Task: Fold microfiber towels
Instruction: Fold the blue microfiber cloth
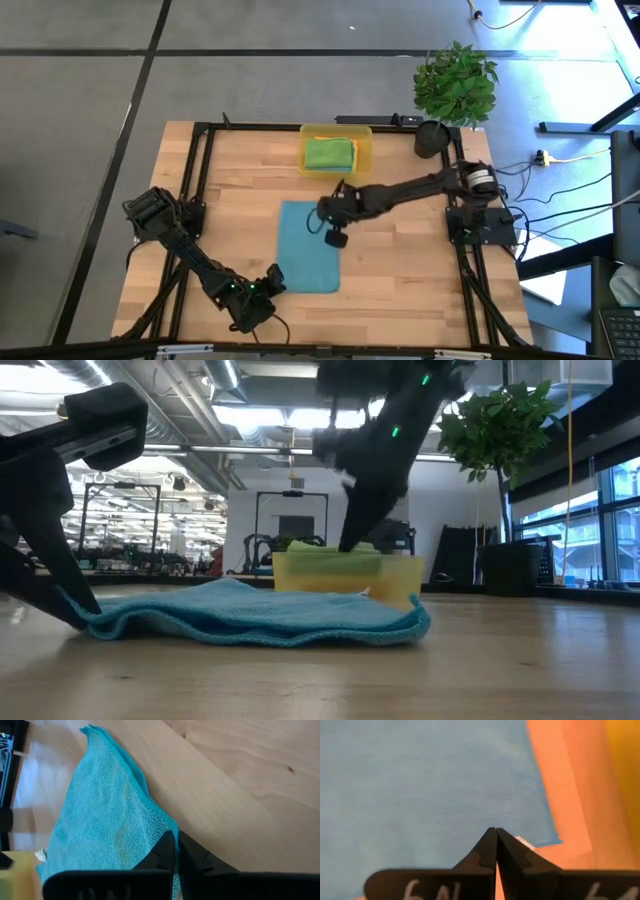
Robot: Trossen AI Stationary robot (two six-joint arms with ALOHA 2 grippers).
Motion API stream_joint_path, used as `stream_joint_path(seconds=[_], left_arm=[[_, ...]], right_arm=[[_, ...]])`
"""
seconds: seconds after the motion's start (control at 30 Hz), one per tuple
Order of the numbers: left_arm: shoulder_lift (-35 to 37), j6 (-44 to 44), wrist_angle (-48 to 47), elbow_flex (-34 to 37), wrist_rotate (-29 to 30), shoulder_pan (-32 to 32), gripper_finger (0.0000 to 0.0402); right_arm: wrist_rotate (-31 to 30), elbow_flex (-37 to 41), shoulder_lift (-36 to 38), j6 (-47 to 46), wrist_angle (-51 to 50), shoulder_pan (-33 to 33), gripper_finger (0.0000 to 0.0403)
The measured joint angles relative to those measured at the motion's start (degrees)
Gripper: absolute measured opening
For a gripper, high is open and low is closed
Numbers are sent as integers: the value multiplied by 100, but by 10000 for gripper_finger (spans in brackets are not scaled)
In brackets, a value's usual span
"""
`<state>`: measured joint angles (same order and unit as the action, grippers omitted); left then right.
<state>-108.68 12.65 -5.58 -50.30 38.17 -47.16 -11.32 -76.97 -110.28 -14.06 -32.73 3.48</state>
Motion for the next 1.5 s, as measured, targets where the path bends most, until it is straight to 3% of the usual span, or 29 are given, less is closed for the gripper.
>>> stream_joint_path(seconds=[0.17,0.3,0.47,0.6,0.77,0.93,1.17,1.5], left_arm=[[4,-57,0,4,4,0,1],[11,-190,26,11,1,-3,0],[7,-350,49,11,-93,5,0],[4,-398,46,11,-141,7,0],[4,-397,44,11,-193,55,0],[2,-491,42,11,-251,116,0],[2,-490,22,11,-267,118,0],[2,-501,13,9,-282,122,0]], right_arm=[[-391,-2,285,430,18,643,10],[-266,27,291,731,68,1222,23],[-210,326,289,841,255,1942,91],[-243,760,287,1022,1076,2430,165],[-815,1281,280,1551,2018,2883,223],[-919,1620,280,1579,2762,2964,220],[-784,1659,-103,1573,3115,2966,194],[-767,1659,-256,1587,3413,2968,191]])
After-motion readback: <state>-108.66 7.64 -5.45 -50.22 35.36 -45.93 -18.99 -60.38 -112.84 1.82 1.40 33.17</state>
